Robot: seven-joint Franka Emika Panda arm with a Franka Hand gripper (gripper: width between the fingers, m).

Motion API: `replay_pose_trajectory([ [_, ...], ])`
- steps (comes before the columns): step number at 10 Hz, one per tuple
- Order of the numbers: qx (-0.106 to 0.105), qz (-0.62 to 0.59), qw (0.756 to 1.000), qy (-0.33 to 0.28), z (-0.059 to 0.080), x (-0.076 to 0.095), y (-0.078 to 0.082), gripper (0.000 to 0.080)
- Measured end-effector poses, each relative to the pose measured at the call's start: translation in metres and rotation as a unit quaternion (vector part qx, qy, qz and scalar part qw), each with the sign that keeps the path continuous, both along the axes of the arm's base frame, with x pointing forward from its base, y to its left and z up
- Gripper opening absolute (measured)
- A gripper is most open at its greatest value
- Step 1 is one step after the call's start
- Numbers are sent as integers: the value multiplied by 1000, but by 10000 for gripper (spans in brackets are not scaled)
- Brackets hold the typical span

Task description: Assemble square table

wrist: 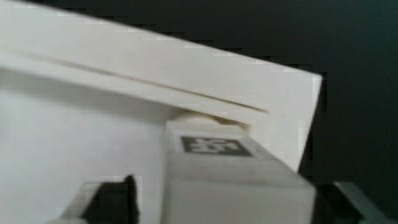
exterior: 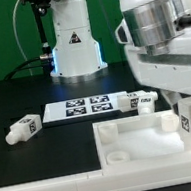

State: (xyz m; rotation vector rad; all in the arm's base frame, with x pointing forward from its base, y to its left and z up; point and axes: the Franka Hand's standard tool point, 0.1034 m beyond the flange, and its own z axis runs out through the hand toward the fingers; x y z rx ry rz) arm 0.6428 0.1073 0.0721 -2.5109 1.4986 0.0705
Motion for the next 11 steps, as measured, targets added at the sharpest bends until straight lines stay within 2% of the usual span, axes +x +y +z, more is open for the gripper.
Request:
replay_pose_trajectory([
  [1, -2, 57, 998, -11, 1, 2, 1, 611],
  [3, -6, 105, 994, -21, 0, 2, 1, 637],
  [5, -14, 195, 980, -40, 0, 2, 0, 648],
  [7, -48, 367, 927, -65, 6, 8, -5, 648],
  [9, -62, 484, 869, -83, 5, 9, -2, 648],
  [10, -64, 499, 860, -85, 4, 8, 2, 648],
  [11, -63, 481, 871, -82, 4, 9, 1, 648],
])
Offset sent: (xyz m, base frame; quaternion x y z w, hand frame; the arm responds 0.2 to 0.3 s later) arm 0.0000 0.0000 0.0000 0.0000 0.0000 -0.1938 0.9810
